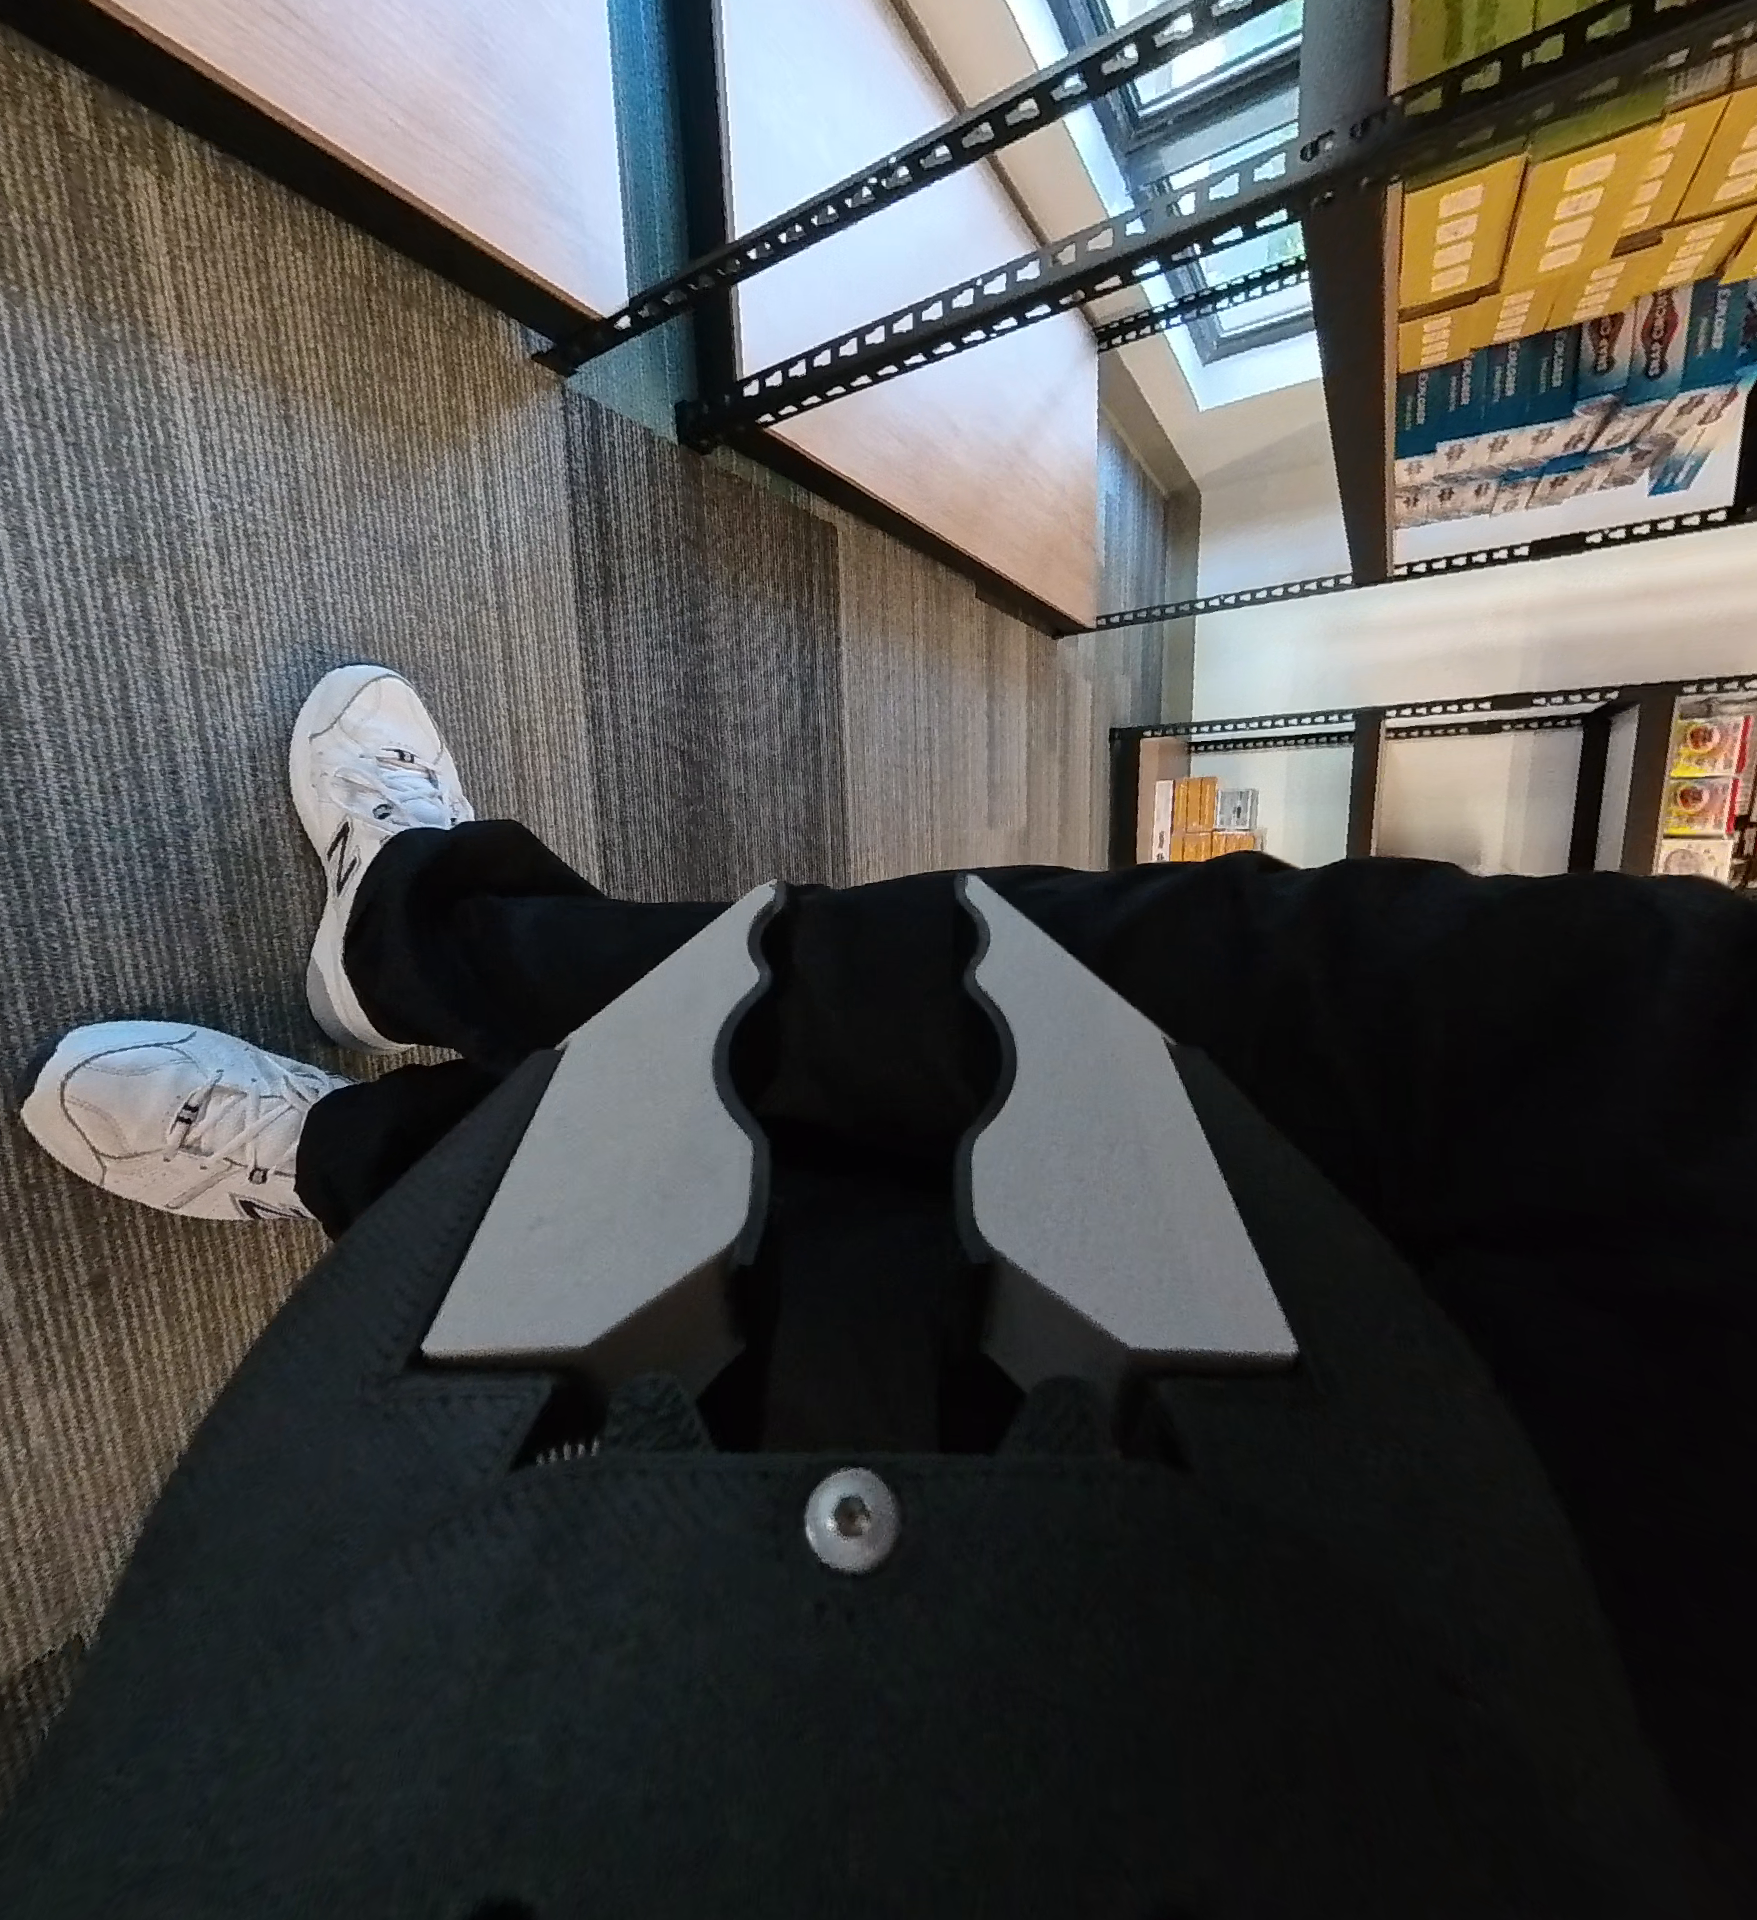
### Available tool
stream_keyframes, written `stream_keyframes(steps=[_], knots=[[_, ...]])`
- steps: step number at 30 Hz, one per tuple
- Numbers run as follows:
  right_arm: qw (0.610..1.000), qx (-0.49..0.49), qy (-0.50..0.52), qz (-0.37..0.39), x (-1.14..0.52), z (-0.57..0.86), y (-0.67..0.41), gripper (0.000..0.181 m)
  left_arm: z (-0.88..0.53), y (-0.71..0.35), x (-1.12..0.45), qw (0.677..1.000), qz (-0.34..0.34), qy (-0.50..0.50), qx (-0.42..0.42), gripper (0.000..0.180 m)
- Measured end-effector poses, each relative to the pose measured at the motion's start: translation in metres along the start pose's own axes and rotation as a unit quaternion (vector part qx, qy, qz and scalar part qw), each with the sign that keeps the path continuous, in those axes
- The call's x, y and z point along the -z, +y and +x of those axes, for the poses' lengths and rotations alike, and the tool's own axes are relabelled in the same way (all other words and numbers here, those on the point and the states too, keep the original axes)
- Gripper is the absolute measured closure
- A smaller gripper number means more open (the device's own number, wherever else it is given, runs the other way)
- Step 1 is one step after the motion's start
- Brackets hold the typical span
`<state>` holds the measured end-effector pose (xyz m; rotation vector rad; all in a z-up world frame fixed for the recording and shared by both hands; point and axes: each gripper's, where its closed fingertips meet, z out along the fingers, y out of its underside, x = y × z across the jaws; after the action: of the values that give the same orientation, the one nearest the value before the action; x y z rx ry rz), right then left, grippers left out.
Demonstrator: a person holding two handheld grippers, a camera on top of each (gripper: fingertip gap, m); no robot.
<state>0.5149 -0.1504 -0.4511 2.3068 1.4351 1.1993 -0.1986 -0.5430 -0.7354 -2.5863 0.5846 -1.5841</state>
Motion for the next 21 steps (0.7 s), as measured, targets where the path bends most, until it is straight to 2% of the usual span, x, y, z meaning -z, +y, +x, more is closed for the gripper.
stream_keyframes(steps=[4, 8, 11, 13, 16, 18, 19, 21], knots=[[0.995, -0.022, 0.092, 0.013, 0.008, 0.032, -0.002, 0.119, 0.000, -0.001, 0.000, 1.000, -0.003, -0.001, -0.004, 0.152], [0.992, -0.097, 0.082, 0.016, 0.020, 0.022, 0.002, 0.121, 0.001, -0.005, 0.000, 1.000, -0.001, 0.002, -0.005, 0.152], [0.961, -0.267, 0.033, 0.061, 0.020, -0.003, -0.014, 0.124, 0.002, -0.008, -0.002, 1.000, -0.001, 0.005, -0.010, 0.152], [0.890, -0.425, -0.045, 0.160, 0.018, -0.027, -0.058, 0.121, 0.001, -0.009, -0.003, 1.000, -0.003, 0.006, -0.012, 0.152], [0.733, -0.605, -0.171, 0.261, 0.021, -0.071, -0.118, 0.082, 0.002, -0.012, -0.001, 1.000, 0.002, 0.003, -0.010, 0.152], [0.641, -0.680, -0.201, 0.294, 0.018, -0.099, -0.149, 0.052, 0.002, -0.013, 0.000, 1.000, 0.008, 0.000, -0.007, 0.153], [0.617, -0.704, -0.186, 0.298, 0.012, -0.110, -0.160, 0.046, 0.002, -0.012, 0.000, 1.000, 0.007, 0.000, -0.002, 0.152], [0.598, -0.740, -0.121, 0.283, -0.001, -0.120, -0.174, 0.038, 0.003, -0.011, -0.002, 1.000, 0.004, 0.000, 0.005, 0.152]])
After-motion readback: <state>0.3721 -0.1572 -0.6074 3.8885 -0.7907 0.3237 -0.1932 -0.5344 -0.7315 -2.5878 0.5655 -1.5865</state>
